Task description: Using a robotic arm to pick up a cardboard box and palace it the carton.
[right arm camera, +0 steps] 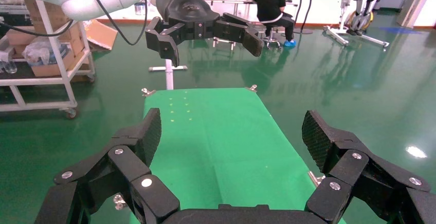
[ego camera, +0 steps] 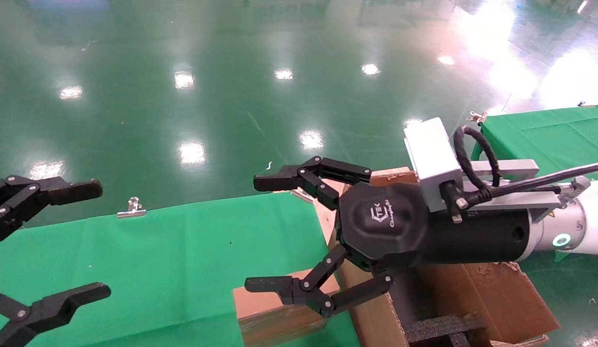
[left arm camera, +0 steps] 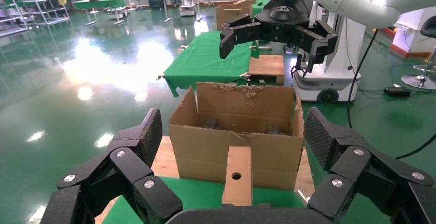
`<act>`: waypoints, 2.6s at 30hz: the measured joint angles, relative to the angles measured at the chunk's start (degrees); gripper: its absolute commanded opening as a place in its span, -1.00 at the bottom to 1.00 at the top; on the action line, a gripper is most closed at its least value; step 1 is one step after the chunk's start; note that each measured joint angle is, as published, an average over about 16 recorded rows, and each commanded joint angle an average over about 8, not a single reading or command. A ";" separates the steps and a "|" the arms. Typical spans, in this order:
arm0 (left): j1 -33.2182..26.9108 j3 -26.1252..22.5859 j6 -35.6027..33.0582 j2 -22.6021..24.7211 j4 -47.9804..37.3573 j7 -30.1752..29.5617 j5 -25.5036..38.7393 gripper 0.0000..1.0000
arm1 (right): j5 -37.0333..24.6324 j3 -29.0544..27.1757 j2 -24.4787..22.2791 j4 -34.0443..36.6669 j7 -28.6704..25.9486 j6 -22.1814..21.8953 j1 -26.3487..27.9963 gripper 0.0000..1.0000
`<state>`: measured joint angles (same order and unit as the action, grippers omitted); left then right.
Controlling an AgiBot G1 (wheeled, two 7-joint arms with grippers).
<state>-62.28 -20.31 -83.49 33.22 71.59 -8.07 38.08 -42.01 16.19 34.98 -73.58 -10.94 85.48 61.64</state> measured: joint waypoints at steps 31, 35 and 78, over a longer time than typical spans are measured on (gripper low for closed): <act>0.00 -0.01 0.00 0.00 0.00 0.00 0.00 -1.00 | -32.10 19.40 9.64 9.96 -3.12 4.55 17.60 1.00; 0.00 -0.01 0.00 0.00 0.00 0.01 0.00 -1.00 | -36.08 23.70 12.40 12.72 -1.07 5.01 20.99 1.00; 0.01 -0.01 0.02 -0.01 -0.02 0.01 -0.03 1.00 | -43.86 41.34 21.34 21.84 7.27 5.10 32.82 -1.00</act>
<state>-62.27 -20.31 -83.47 33.21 71.57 -8.06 38.04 -85.87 57.53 56.32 -51.73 -3.68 90.58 94.46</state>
